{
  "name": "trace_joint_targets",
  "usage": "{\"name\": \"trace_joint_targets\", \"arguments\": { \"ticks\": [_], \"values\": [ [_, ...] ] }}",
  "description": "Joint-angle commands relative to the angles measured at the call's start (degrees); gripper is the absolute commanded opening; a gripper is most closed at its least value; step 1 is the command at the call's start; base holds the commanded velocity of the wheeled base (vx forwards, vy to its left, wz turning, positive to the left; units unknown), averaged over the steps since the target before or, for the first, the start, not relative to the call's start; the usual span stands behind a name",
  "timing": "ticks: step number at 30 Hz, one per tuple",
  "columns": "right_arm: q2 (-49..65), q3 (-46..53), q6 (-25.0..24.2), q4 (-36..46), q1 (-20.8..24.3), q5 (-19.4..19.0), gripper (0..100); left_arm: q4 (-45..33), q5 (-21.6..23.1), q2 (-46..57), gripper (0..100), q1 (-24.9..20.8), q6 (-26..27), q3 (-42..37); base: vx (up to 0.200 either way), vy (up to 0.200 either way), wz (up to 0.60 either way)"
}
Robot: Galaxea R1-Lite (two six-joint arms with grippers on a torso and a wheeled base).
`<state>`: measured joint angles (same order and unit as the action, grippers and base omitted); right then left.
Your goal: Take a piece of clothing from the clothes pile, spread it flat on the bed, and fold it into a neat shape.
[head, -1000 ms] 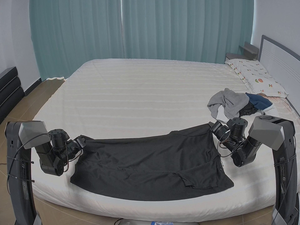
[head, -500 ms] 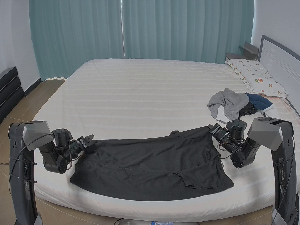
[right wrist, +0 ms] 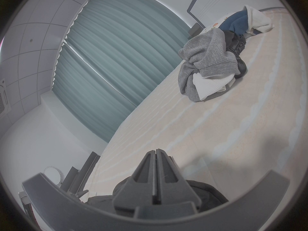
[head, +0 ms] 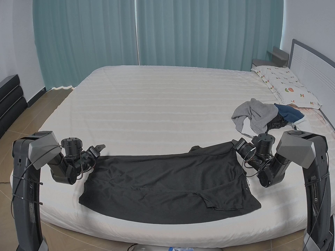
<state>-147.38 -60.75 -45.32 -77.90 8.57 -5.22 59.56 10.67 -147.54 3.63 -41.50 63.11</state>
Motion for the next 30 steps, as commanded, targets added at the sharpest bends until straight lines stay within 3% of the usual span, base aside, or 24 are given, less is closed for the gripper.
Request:
{"name": "trace_joint_targets", "arguments": {
  "ticks": [1, 5, 13, 16, 20, 26, 30],
  "values": [
    [-0.62, -0.43, -0.03, 0.47, -0.04, -0.23, 0, -6.21, 1.2, 3.14, 100, 1.46, -7.55, 5.18, 0.0, 0.0, 0.0],
    [-0.98, -0.34, -0.03, 0.47, 0.04, -0.23, 0, -12.37, 5.42, 6.48, 100, 2.43, -11.68, 5.44, 0.0, 0.0, 0.0],
    [-1.68, 0.28, -0.03, 0.38, 0.39, -0.23, 0, -19.75, 6.12, 8.06, 100, 2.26, -11.76, 7.2, 0.0, 0.0, 0.0],
    [-1.68, 0.45, -0.03, 0.38, 0.48, -0.23, 0, -22.65, 6.03, 7.8, 100, 2.17, -9.74, 8.52, 0.0, 0.0, 0.0],
    [-1.85, 0.45, -0.03, 0.38, 0.48, -0.23, 0, -28.36, 6.56, 7.8, 100, 2.26, -0.78, 9.14, 0.0, 0.0, 0.0],
    [-1.68, 0.63, -0.03, 0.29, 0.48, -0.23, 0, -35.83, 8.49, 6.83, 100, 1.73, 0.28, 12.48, 0.0, 0.0, 0.0],
    [-1.24, 0.72, -0.03, 0.11, 0.48, -0.14, 0, -36.1, 8.93, 6.92, 100, 1.55, 0.28, 12.83, 0.0, 0.0, 0.0]
  ]
}}
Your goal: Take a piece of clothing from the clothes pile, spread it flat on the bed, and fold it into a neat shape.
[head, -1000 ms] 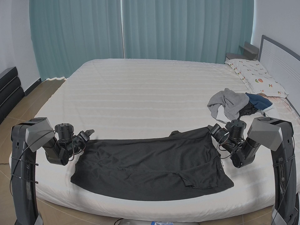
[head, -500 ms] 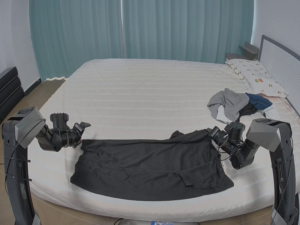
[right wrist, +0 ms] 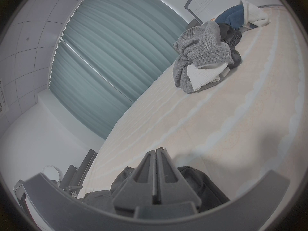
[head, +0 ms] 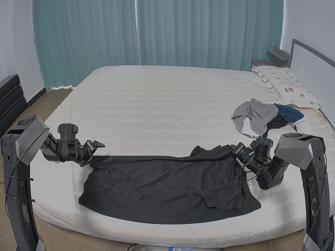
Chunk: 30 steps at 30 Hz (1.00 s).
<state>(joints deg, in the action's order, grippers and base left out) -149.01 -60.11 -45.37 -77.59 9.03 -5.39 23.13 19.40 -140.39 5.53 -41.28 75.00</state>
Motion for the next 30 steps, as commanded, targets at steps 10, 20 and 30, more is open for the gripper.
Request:
{"name": "trace_joint_targets", "arguments": {
  "ticks": [10, 20, 30],
  "values": [
    [0.47, 0.52, 0.02, -0.54, -0.16, 0.03, 0, -0.19, -2.43, -1.47, 0, -1.32, 3.75, 0.5, 0.0, 0.0, 0.0],
    [1.0, 0.43, 0.02, -0.72, -0.51, 0.11, 0, 2.1, -10.61, -1.91, 0, -1.14, -2.32, 2.87, 0.0, 0.0, 0.0],
    [1.61, -0.71, -0.15, -2.56, -0.77, 0.91, 0, 12.82, -7.27, 0.99, 0, 0.09, -6.54, -4.16, 0.0, 0.0, 0.0]
  ]
}}
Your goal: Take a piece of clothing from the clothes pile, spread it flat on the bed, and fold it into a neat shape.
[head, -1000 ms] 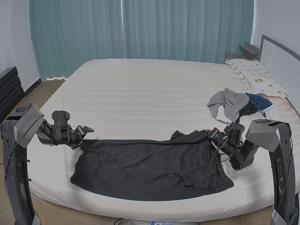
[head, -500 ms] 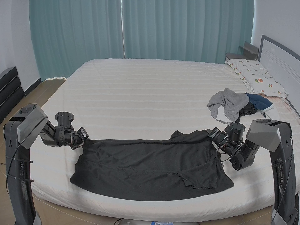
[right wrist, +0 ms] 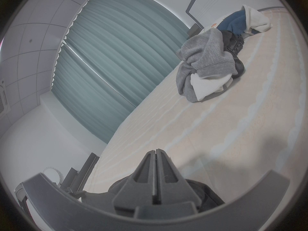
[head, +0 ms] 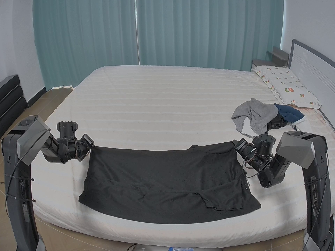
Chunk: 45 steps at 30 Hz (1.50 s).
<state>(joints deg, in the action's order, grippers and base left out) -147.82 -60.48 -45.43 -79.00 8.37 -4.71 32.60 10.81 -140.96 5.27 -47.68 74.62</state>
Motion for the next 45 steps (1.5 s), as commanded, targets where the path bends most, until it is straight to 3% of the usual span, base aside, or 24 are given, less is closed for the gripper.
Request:
{"name": "trace_joint_targets", "arguments": {
  "ticks": [1, 8, 12, 19, 24, 28, 29, 31, 35, 42, 43, 45],
  "values": [
    [0.43, -0.25, -0.01, -1.6, -0.2, 0.22, 0, 4.93, 1.4, 1.83, 0, 0.27, -0.14, -4.75, 0.0, 0.0, 0.0],
    [1.31, 1.15, -0.09, -2.22, -1.61, -0.3, 0, 15.48, 3.07, 3.24, 0, 1.06, -0.14, -11.16, 0.0, 0.0, 0.0],
    [2.1, 2.65, -0.18, -2.83, -1.78, -0.92, 0, 16.45, 5.01, 4.11, 0, 1.68, -0.14, -13.01, 0.0, 0.0, 0.0],
    [5.09, 8.8, -0.18, -3.89, -3.37, -7.95, 0, 16.62, 14.32, 7.63, 0, 4.58, 0.39, -17.49, 0.0, 0.0, 0.0],
    [6.14, 11.43, -0.09, -4.85, -3.54, -10.24, 0, 16.53, 16.08, 8.6, 0, 5.02, 0.48, -18.54, 0.0, 0.0, 0.0],
    [8.43, 15.57, 0.43, -4.85, -4.77, -15.33, 0, 16.27, 17.31, 8.68, 0, 5.37, 0.74, -19.07, 0.0, 0.0, 0.0],
    [9.57, 17.59, 0.79, -4.76, -5.39, -18.5, 0, 16.27, 18.63, 8.95, 0, 5.72, 1.45, -19.95, 0.0, 0.0, 0.0],
    [10.27, 18.91, 1.31, -4.41, -6.0, -20.96, 0, 16.27, 20.65, 9.48, 0, 6.16, 2.94, -21.01, 0.0, 0.0, 0.0],
    [10.19, 19.43, 2.9, -3.8, -6.27, -21.66, 0, 16.01, 25.84, 10.53, 0, 7.39, 8.21, -24.35, 0.0, 0.0, 0.0],
    [10.27, 22.86, 6.41, -3.8, -7.14, -22.1, 0, 15.92, 26.54, 10.53, 0, 7.65, 12.26, -26.19, 0.0, 0.0, 0.0],
    [10.19, 24.44, 9.66, -3.8, -8.37, -23.07, 0, 15.92, 26.89, 10.35, 0, 8.09, 12.87, -26.19, 0.0, 0.0, 0.0],
    [10.54, 25.94, 11.42, -3.8, -8.64, -25.44, 0, 15.74, 27.42, 10.44, 0, 8.18, 13.84, -26.54, 0.0, 0.0, 0.0]
  ]
}}
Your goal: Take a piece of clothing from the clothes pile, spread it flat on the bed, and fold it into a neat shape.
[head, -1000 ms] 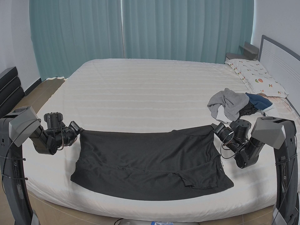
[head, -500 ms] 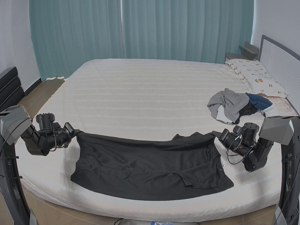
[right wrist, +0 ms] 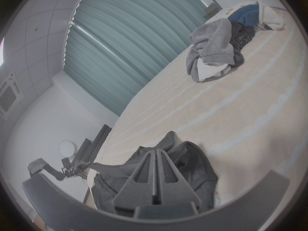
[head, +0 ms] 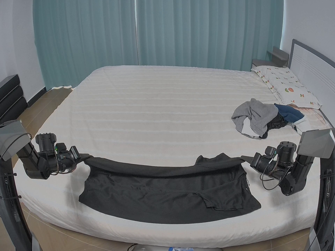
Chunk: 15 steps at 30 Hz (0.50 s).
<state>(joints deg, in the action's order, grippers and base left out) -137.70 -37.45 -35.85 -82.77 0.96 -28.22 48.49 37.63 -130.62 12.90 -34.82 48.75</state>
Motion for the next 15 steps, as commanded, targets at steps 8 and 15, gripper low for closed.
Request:
{"name": "trace_joint_targets", "arguments": {
  "ticks": [8, 15],
  "values": [
    [0.77, 6.69, 6.58, -0.55, -1.75, -4.65, 0, -0.24, 1.22, -0.42, 0, 1.25, 10.29, -4.1, 0.0, 0.0, 0.0],
    [0.24, 8.01, 9.22, -0.02, -1.75, -5.18, 0, -4.64, 1.74, -0.51, 0, 1.43, 19.87, -5.95, 0.0, 0.0, 0.0]
  ]
}}
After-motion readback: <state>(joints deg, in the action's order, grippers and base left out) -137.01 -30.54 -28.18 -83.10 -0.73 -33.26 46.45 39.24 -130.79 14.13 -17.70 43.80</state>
